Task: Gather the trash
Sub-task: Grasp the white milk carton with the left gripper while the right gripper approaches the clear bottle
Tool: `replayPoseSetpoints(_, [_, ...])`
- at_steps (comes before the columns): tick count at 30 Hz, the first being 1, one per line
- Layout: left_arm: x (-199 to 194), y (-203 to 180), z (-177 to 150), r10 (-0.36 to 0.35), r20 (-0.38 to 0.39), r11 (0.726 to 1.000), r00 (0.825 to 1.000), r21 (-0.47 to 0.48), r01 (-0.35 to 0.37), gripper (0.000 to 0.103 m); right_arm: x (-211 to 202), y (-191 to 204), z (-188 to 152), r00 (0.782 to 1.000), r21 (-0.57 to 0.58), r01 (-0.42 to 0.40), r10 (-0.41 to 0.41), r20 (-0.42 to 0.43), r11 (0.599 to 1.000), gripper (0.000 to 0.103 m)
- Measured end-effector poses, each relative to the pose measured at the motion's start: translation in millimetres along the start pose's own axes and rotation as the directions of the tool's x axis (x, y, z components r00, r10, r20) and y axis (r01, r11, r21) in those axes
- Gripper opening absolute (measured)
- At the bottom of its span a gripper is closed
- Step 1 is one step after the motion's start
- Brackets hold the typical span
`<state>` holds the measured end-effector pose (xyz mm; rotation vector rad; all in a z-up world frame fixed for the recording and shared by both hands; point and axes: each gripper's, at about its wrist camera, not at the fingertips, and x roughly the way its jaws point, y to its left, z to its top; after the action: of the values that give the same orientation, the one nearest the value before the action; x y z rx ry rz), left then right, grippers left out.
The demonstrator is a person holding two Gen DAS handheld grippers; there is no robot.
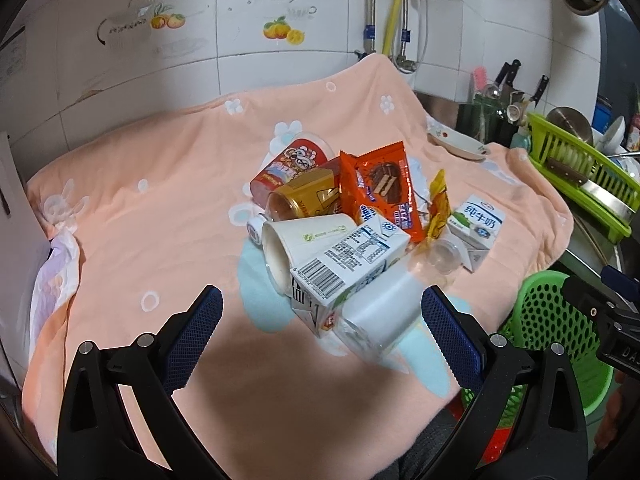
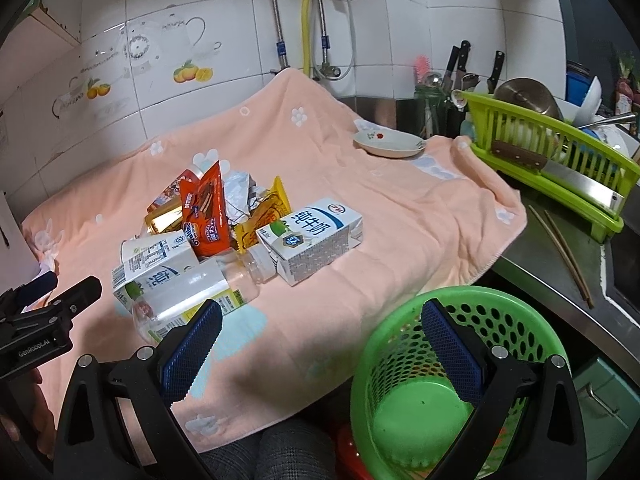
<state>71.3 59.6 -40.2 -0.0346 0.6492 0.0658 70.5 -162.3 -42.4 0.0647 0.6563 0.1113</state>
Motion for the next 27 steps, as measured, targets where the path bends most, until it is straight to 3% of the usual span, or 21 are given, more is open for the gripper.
replayPoseSetpoints(4, [15, 4, 8, 0.0, -0.019, 0.999, 1.0, 0.034, 0.001, 0.098, 10, 3, 2, 1.0, -0.008, -0.01, 0.01, -0.014, 1.0, 0.097])
replayPoseSetpoints(9, [39, 5, 21, -0.093, -0.078, 0.99, 0.993, 0.101, 0.101, 0.098, 20, 6, 4, 0.999, -0.009, -0.02, 0.02, -0.031, 1.0, 0.097])
replayPoseSetpoints(18, [69, 1, 31, -0.177, -0.121, 0.963, 0.977, 0.183, 0.197, 0.094, 30, 9, 4, 0.998, -0.017, -0.021, 0.02, -0.052, 1.0, 0.097])
replayPoseSetpoints(27, [89, -7, 31, -0.159, -0.159, 0.918, 0.974, 0.339, 0.205, 0.084, 35, 14, 2, 0.998, -0.027, -0.029, 0.027, -0.065, 0.999, 0.097])
